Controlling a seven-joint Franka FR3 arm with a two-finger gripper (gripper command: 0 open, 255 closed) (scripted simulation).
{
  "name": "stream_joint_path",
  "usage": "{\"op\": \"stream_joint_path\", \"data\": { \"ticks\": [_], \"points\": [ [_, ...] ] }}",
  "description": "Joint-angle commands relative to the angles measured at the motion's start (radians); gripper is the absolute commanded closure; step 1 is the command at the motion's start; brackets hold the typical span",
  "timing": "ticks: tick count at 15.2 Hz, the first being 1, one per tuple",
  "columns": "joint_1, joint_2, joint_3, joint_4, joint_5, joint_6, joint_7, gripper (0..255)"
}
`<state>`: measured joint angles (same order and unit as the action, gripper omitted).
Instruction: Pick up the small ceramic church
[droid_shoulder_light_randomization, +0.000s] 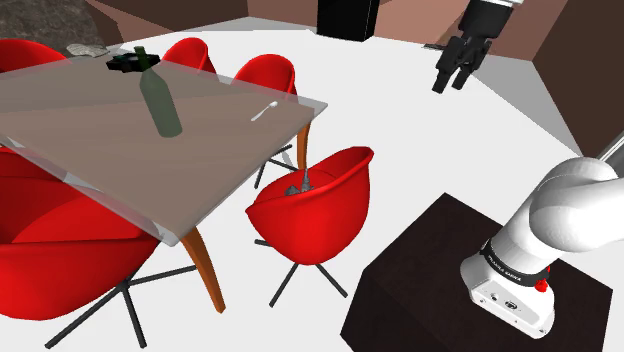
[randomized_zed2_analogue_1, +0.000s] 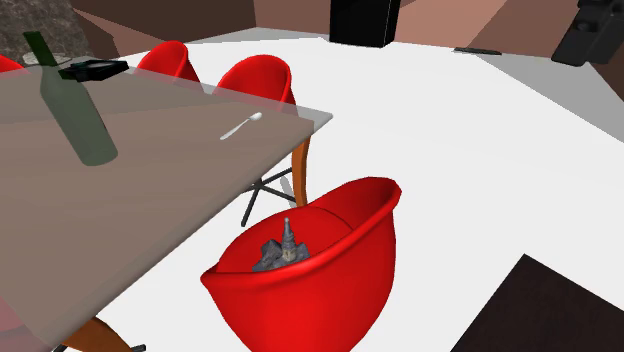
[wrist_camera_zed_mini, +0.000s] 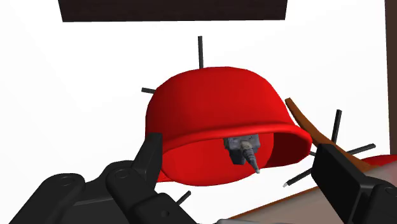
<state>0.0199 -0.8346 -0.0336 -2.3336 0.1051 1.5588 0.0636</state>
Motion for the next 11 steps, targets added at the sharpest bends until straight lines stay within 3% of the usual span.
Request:
{"op": "stream_joint_path", "data": {
  "ticks": [1,11],
  "points": [
    [0.000,0.000,0.000,0.000,0.000,0.000,0.000,0],
    [-0.007,0.318,0.143,0.025,0.069,0.216,0.229,0]
  ]
}}
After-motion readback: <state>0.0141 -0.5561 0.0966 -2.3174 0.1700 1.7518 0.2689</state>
